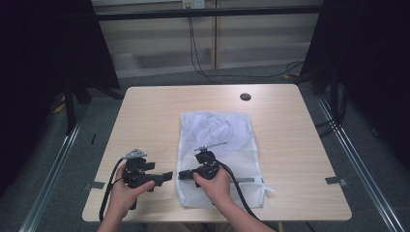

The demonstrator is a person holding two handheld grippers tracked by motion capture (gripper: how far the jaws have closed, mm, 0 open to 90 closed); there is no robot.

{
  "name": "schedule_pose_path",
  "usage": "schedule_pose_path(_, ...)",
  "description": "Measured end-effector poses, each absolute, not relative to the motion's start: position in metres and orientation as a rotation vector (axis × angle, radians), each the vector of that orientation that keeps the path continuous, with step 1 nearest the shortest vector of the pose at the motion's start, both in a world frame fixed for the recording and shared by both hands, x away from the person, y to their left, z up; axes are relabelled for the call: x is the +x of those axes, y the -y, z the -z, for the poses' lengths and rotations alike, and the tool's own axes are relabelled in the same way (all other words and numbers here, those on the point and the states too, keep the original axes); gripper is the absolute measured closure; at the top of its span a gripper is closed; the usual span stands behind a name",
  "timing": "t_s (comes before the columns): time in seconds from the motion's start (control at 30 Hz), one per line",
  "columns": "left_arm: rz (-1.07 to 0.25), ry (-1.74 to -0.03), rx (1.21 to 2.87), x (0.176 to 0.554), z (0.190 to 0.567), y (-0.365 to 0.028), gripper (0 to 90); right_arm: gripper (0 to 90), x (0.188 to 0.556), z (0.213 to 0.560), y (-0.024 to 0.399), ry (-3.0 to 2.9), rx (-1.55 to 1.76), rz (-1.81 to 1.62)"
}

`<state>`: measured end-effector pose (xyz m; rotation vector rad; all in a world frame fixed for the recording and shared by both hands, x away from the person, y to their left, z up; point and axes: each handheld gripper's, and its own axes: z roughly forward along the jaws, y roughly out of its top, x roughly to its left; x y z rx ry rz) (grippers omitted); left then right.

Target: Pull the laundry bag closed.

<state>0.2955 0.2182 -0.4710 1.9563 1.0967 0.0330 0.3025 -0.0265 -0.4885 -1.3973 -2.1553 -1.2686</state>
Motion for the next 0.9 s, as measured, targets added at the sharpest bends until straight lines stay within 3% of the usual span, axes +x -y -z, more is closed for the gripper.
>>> schedule_pose_path(0.67,0.115,-1.062,1.958,0.292,0.482,-0.197,9.1,87.0,0.304,0.473,0.033,2.127,-1.383,1.339)
schedule_pose_path(0.9,0.165,-1.032,1.950,0.293,0.483,-0.192,17.1,87.0,0.304,0.471,0.034,2.122,-1.382,1.351)
